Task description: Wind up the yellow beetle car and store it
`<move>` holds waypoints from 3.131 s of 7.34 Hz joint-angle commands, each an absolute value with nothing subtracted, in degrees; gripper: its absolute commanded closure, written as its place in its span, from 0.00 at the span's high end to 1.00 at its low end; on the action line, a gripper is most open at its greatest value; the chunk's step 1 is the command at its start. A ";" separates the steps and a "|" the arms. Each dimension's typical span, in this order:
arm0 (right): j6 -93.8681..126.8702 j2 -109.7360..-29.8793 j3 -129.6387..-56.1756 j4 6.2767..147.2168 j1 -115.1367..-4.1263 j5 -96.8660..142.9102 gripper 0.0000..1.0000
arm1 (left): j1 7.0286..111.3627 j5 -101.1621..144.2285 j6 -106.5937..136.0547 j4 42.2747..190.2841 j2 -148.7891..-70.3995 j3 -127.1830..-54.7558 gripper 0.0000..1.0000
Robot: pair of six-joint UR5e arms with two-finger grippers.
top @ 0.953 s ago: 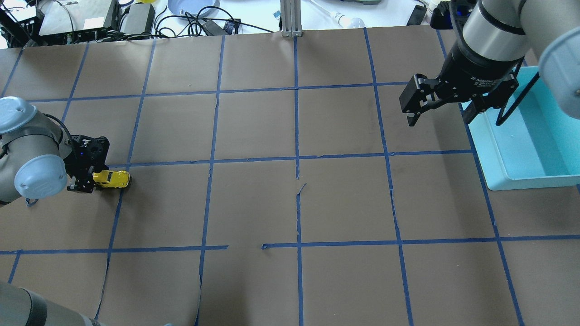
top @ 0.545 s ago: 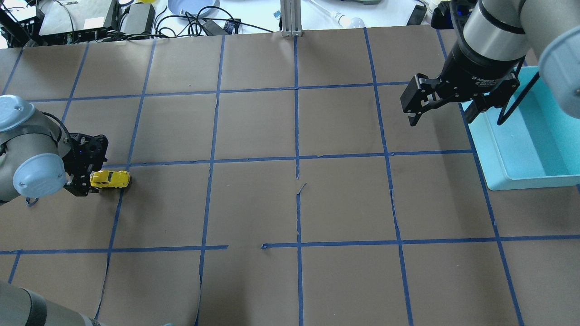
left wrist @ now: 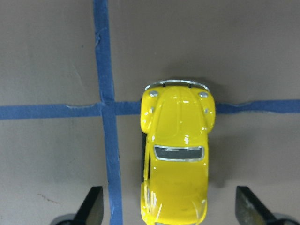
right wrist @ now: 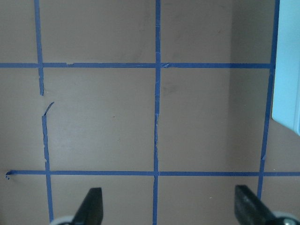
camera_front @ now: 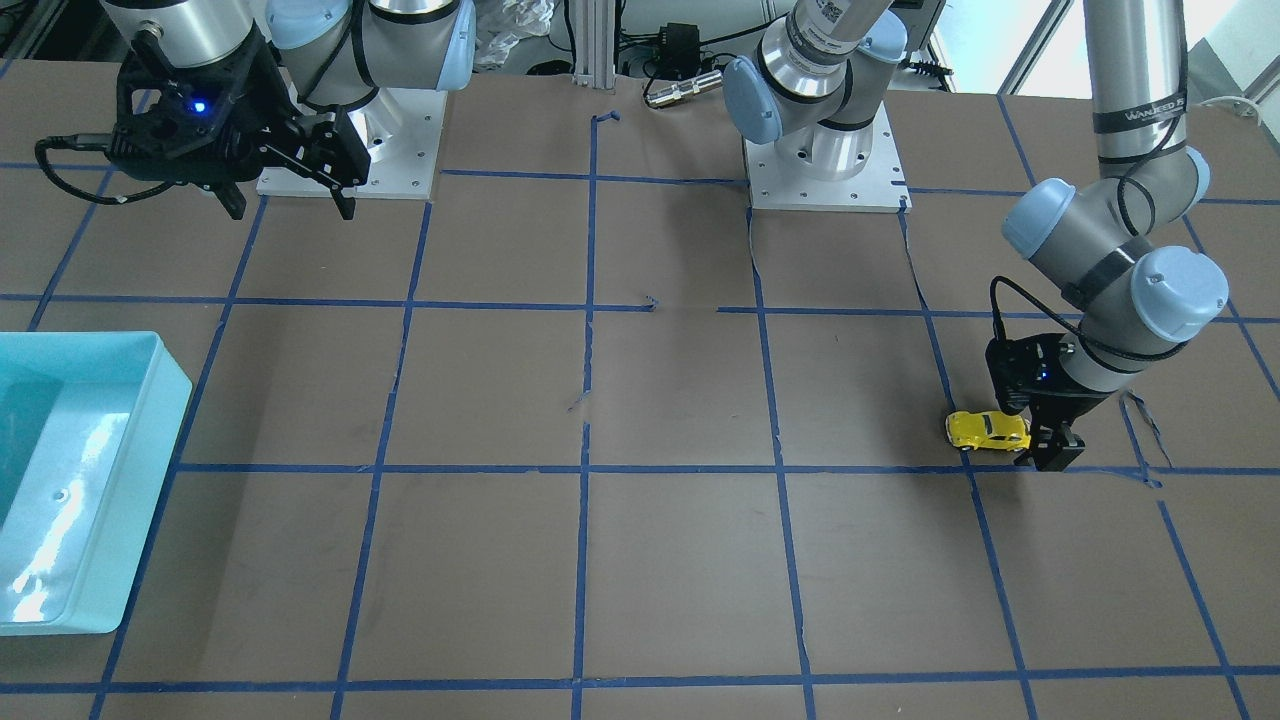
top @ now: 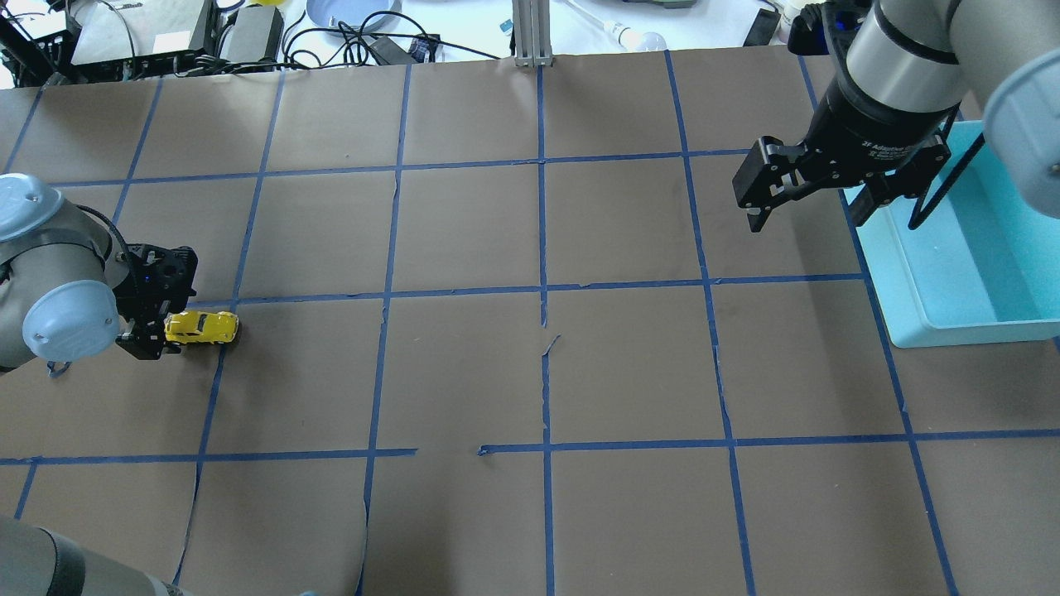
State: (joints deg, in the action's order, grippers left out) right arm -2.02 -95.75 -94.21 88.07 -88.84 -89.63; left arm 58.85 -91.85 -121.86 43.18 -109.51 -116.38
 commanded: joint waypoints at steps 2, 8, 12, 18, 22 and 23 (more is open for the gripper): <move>-2.02 -95.71 -94.31 88.07 -88.77 -89.74 1.00 | 58.71 -91.85 -121.82 43.24 -109.51 -116.37 1.00; -2.11 -95.71 -94.39 87.98 -88.86 -91.41 1.00 | 58.80 -87.80 -122.78 43.50 -110.21 -112.60 0.86; -2.11 -95.71 -94.39 87.98 -88.77 -91.41 1.00 | 57.58 -88.50 -121.82 51.56 -106.36 -114.08 0.88; -2.11 -95.71 -94.39 87.89 -88.77 -91.49 1.00 | 59.22 -87.89 -120.84 53.88 -107.58 -112.33 0.93; -2.11 -95.71 -94.39 87.89 -88.77 -91.49 1.00 | 61.88 -88.50 -121.20 53.79 -109.42 -112.67 1.00; -2.11 -95.71 -94.39 87.80 -88.77 -91.49 1.00 | 61.79 -88.68 -121.20 53.79 -109.42 -112.59 1.00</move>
